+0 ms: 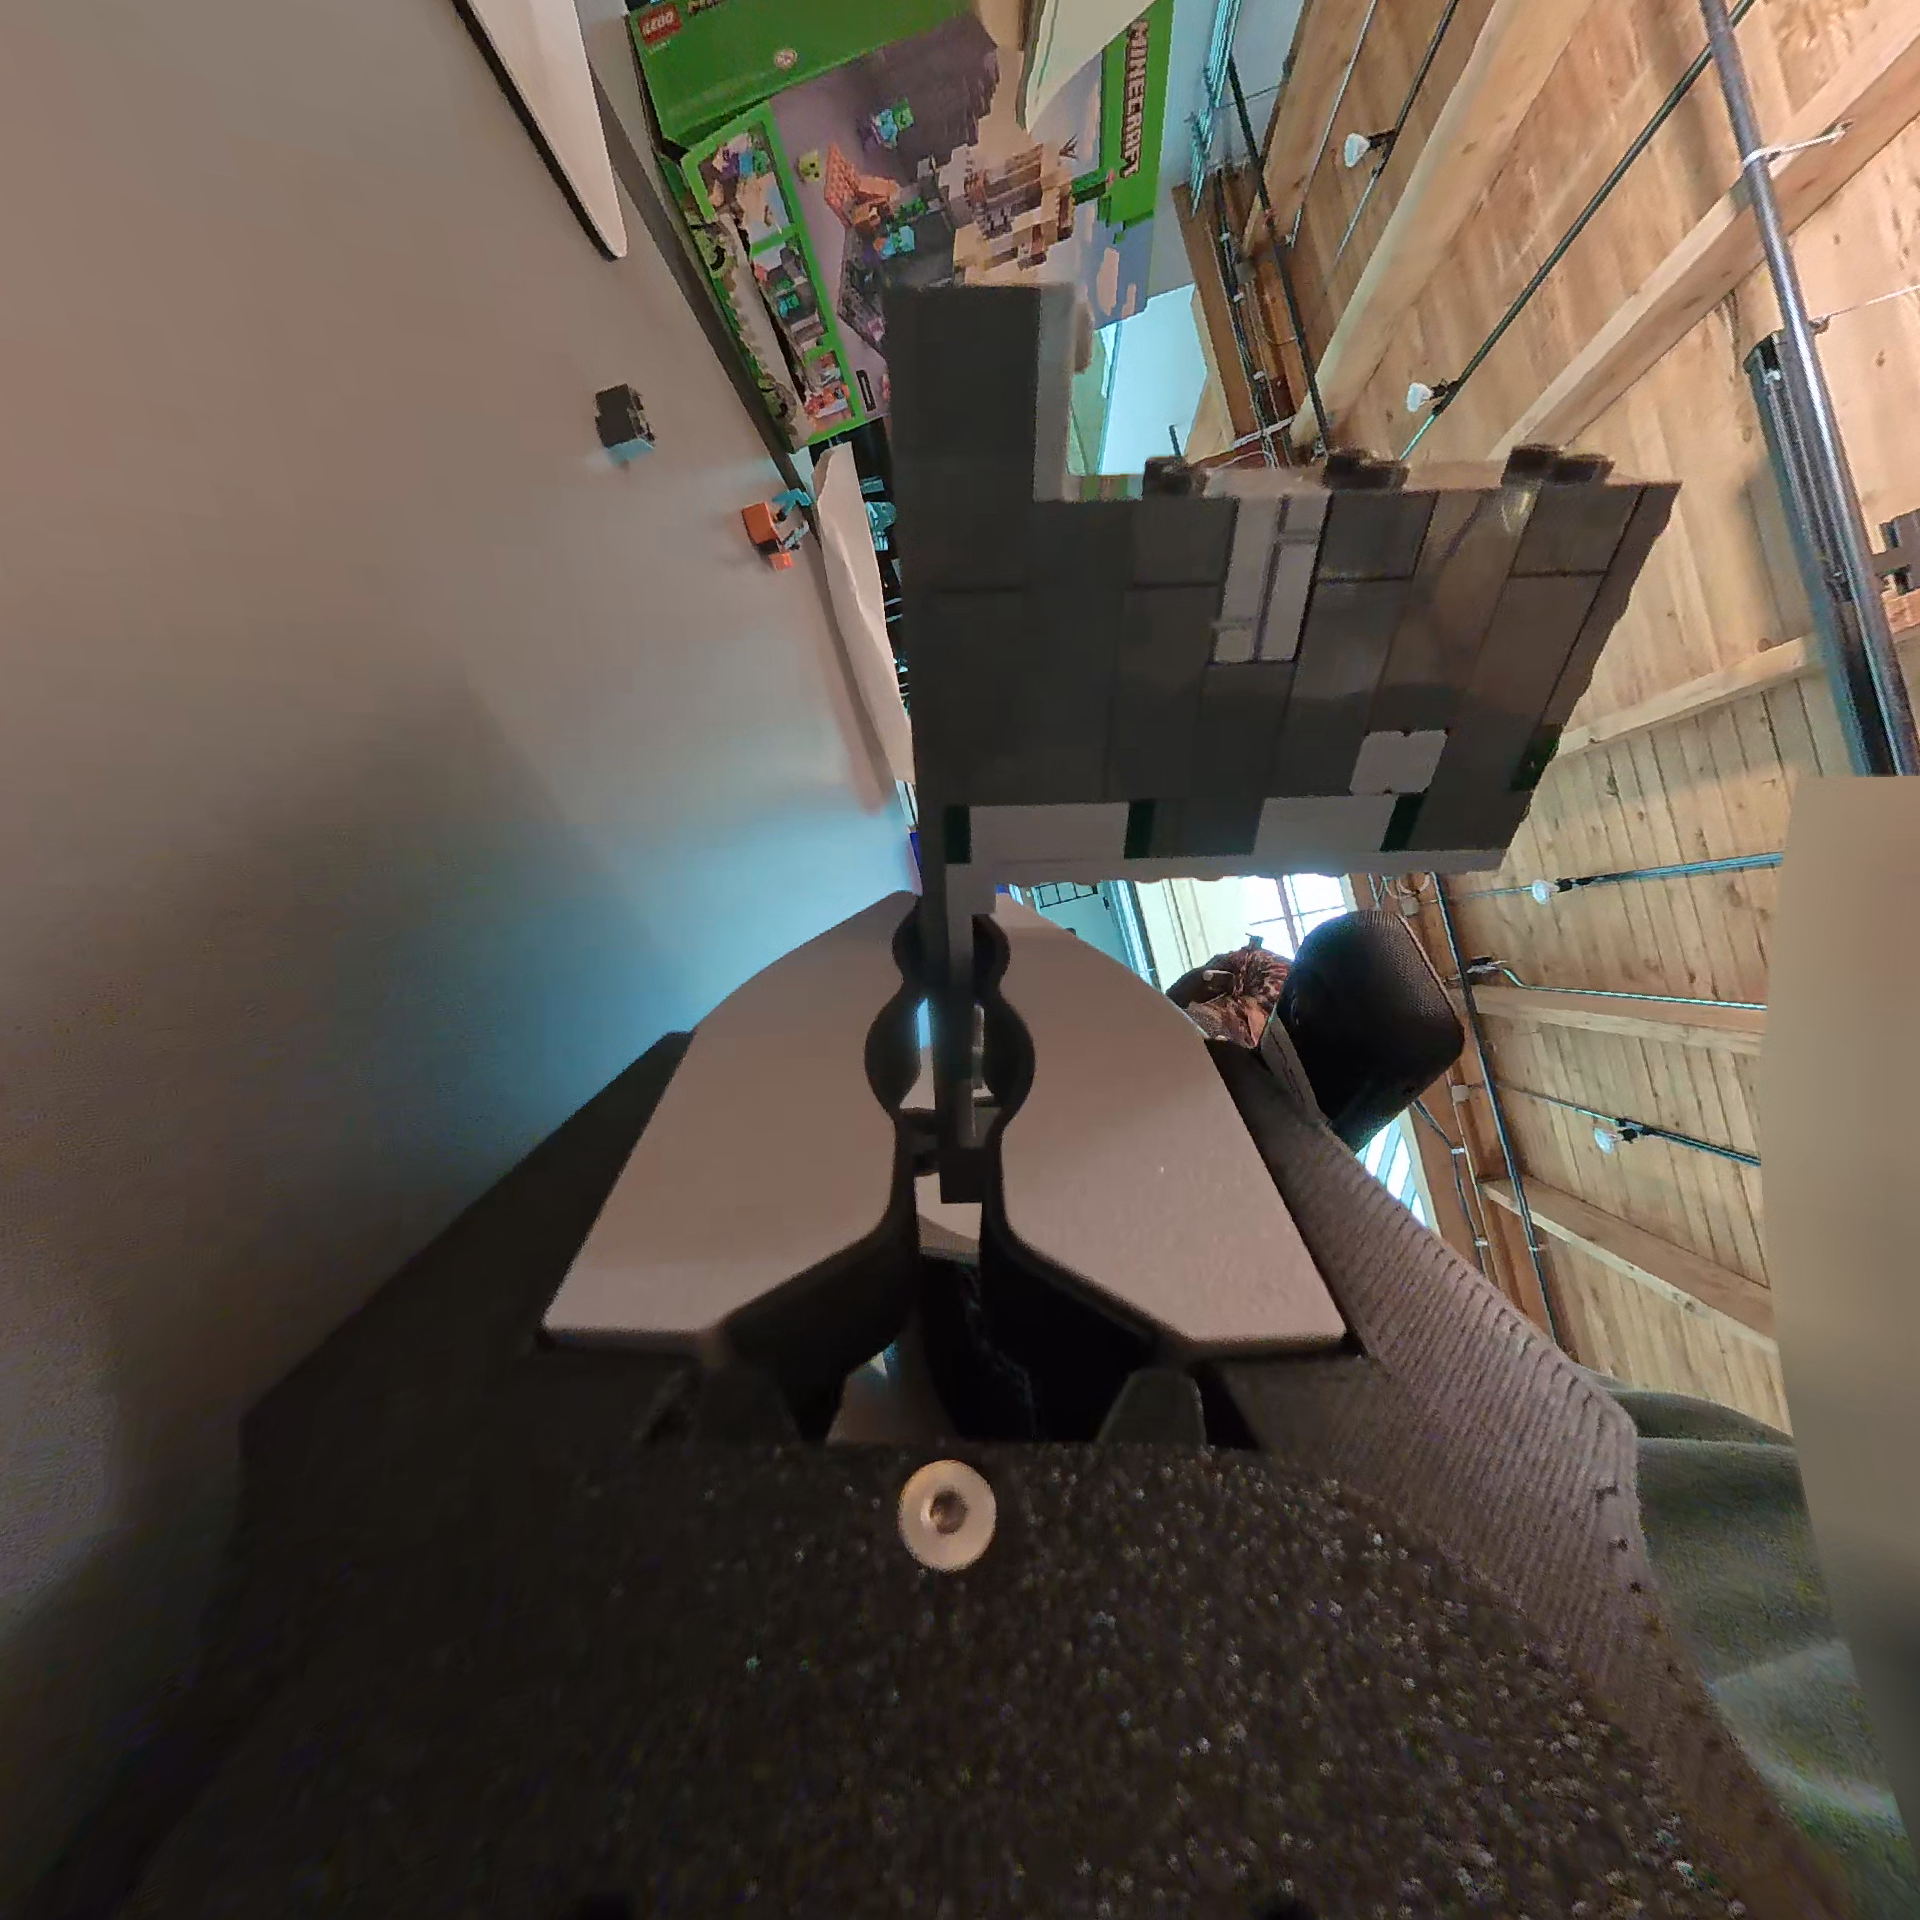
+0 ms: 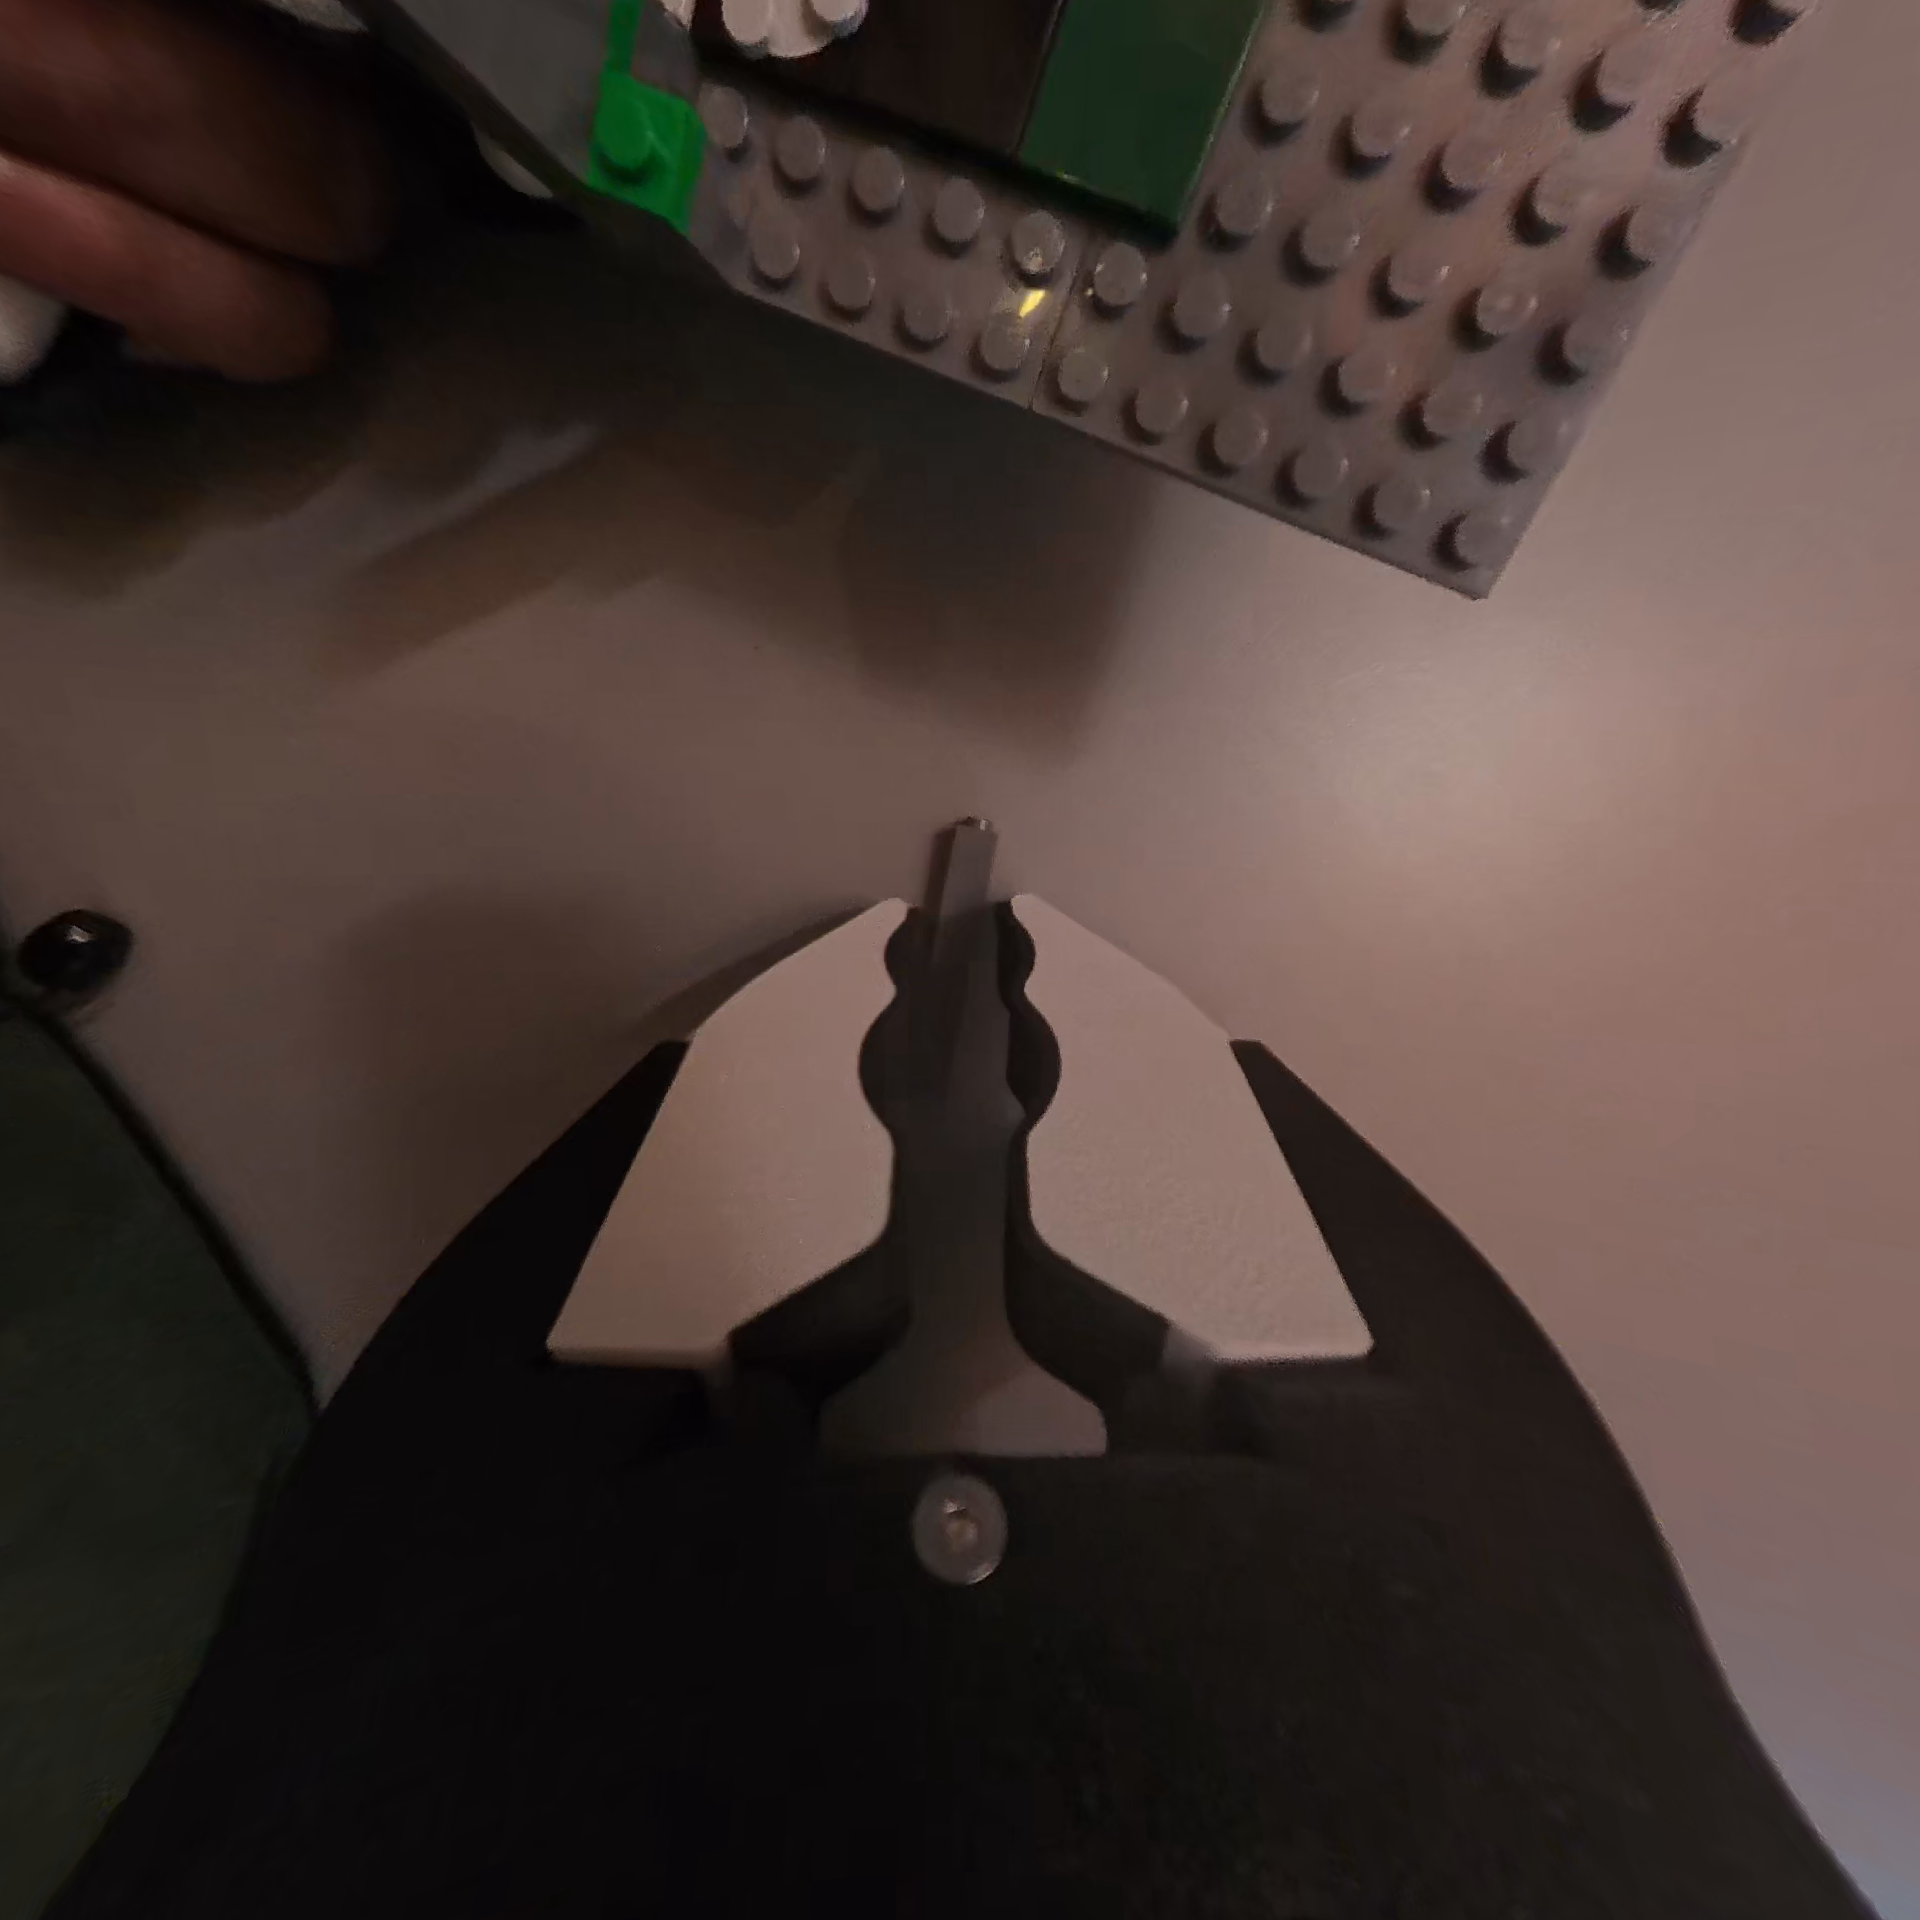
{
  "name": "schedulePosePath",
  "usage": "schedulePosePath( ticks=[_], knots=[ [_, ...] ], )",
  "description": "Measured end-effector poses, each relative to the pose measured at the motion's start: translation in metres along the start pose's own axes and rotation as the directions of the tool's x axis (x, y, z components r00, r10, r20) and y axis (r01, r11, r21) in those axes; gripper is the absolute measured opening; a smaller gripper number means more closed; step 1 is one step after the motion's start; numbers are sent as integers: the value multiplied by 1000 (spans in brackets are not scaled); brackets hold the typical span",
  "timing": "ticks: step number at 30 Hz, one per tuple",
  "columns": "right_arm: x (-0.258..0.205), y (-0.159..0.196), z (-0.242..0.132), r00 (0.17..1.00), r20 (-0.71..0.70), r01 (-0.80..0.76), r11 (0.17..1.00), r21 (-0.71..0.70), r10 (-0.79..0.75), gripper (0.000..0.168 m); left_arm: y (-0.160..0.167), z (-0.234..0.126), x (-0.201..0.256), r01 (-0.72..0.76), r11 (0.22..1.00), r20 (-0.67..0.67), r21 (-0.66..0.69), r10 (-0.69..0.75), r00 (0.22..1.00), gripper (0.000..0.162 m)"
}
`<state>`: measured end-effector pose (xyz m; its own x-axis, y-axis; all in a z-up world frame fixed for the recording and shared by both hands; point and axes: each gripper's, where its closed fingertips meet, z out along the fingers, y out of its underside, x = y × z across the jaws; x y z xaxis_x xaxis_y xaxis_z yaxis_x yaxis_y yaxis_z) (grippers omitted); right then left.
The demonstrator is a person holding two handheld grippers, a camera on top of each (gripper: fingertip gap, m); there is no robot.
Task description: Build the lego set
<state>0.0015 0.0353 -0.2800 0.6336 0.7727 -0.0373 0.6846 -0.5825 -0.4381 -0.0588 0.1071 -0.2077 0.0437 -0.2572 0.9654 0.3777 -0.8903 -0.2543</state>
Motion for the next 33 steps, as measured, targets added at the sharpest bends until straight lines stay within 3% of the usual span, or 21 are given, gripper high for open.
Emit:
schedulePosePath(
  ticks=[5,8,10,12,15,18,25,33],
  knots=[
    [1,1,-1,985,52,164,986,18,-164,7,0,0,-1,11,1000,-2,3,-11,1000,6],
    [-6,-9,-14,943,142,273,943,189,-302,7,1,0,-1,24,1000,-12,-5,-25,1000,6],
    [-16,-27,-44,879,173,341,840,421,-443,7,2,0,1,39,999,-26,-16,-39,999,6],
    [-19,-47,-82,840,180,314,728,610,-513,7,5,2,3,60,998,-47,-33,-62,997,7],
    [-20,-76,-124,795,192,244,594,766,-575,7,12,6,7,94,993,-80,-70,-100,992,6],
    [-29,-102,-140,752,203,196,507,839,-627,7,15,8,9,103,991,-90,-83,-111,990,7],
    [-35,-118,-109,752,231,169,519,838,-617,8,18,7,8,123,988,-98,-93,-132,986,7],
    [-7,-103,-85,784,222,214,589,779,-579,8,19,7,12,147,983,-130,-105,-161,978,7]
  ],
)
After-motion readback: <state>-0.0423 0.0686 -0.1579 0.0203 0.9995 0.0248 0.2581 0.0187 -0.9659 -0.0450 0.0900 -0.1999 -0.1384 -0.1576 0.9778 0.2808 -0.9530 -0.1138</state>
